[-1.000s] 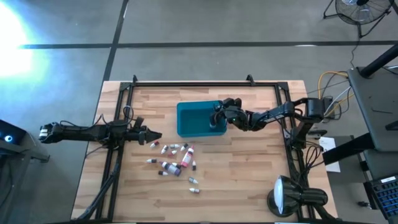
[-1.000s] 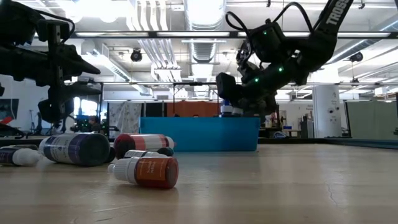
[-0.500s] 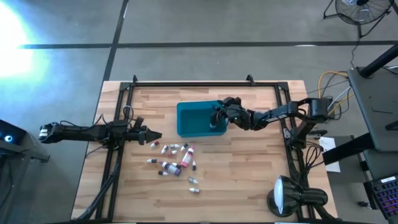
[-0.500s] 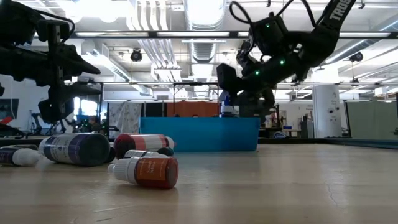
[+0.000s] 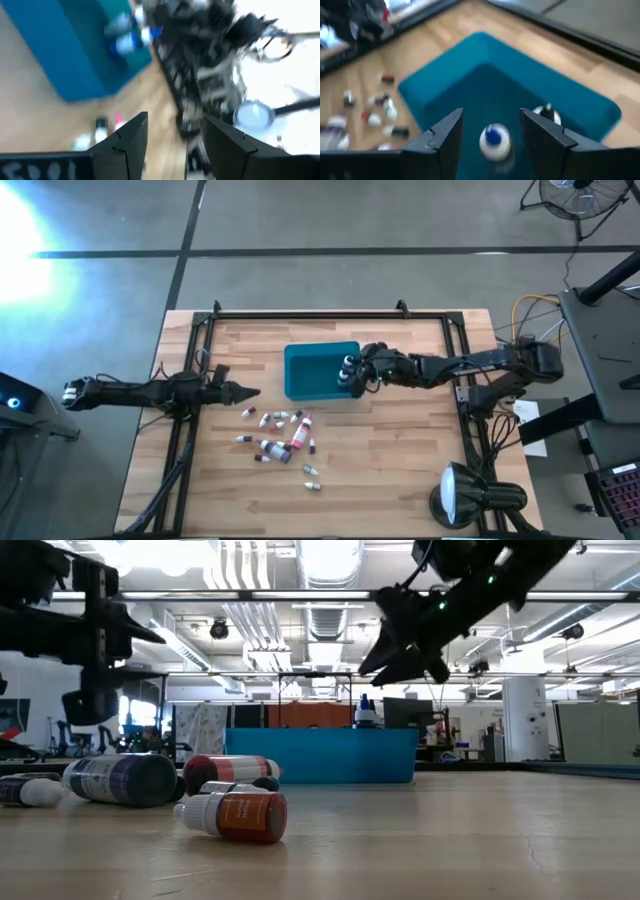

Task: Pick & Place food coloring
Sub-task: Put the large purple food coloring bottle into the bin

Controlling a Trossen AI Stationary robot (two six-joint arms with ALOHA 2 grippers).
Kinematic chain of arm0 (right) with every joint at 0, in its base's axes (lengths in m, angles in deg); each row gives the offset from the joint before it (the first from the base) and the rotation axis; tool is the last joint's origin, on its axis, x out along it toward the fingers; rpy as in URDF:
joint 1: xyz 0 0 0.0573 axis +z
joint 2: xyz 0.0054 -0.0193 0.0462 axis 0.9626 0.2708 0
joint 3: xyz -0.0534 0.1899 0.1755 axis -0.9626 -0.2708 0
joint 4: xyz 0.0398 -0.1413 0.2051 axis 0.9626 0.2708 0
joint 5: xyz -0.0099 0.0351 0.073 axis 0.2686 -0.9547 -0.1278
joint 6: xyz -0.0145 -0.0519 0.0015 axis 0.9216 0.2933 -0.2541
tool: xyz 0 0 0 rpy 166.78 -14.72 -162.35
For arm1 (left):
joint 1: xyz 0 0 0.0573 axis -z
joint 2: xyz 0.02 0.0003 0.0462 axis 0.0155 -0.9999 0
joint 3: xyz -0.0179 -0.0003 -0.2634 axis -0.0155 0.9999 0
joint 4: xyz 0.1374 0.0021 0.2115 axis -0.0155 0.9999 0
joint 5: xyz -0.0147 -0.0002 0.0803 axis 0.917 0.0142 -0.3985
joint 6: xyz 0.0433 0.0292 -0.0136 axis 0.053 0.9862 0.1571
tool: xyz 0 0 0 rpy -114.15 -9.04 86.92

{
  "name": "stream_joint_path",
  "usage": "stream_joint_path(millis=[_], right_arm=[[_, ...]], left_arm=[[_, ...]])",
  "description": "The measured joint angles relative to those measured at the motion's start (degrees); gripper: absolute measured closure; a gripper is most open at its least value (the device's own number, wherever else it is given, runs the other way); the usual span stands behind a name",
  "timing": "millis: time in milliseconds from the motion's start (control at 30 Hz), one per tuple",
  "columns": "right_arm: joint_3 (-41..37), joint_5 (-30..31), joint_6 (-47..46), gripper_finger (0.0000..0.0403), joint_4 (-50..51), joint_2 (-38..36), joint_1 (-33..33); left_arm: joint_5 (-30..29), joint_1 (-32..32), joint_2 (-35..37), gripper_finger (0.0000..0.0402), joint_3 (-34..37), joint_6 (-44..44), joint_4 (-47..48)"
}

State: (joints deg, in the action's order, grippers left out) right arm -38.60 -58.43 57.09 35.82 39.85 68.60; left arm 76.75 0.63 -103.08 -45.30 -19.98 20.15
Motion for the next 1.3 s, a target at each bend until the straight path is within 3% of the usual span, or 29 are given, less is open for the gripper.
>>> stream_joint_path(millis=[200,367,600,767,967,1133,1300], right_arm=[[5.71,-0.47,0.74,0.0220,21.25,-0.94,6.99],[6.63,0.11,-1.81,0.0220,27.26,-0.51,11.30],[5.39,5.51,-10.54,0.0220,29.35,-0.52,14.26],[5.33,5.77,-12.01,0.0220,30.04,-0.50,15.23],[5.28,5.97,-11.93,0.0220,30.35,-0.50,15.25],[5.21,6.58,-11.68,0.0220,31.78,-0.50,15.20],[4.78,7.39,-11.54,0.0220,31.77,-0.50,15.20]], left_arm=[[10.07,4.62,-5.98,0.0271,-13.30,16.29,21.27],[13.17,9.91,-15.00,0.0277,-20.43,29.85,29.45],[6.51,14.95,-28.72,0.0277,-22.65,39.80,28.97],[2.89,18.39,-36.98,0.0277,-25.44,50.68,26.67],[-7.68,21.20,-45.07,0.0277,-31.17,61.31,29.44],[-5.95,22.44,-50.77,0.0270,-36.78,62.86,34.33],[-4.48,23.11,-55.97,0.0230,-38.03,57.74,34.76]])
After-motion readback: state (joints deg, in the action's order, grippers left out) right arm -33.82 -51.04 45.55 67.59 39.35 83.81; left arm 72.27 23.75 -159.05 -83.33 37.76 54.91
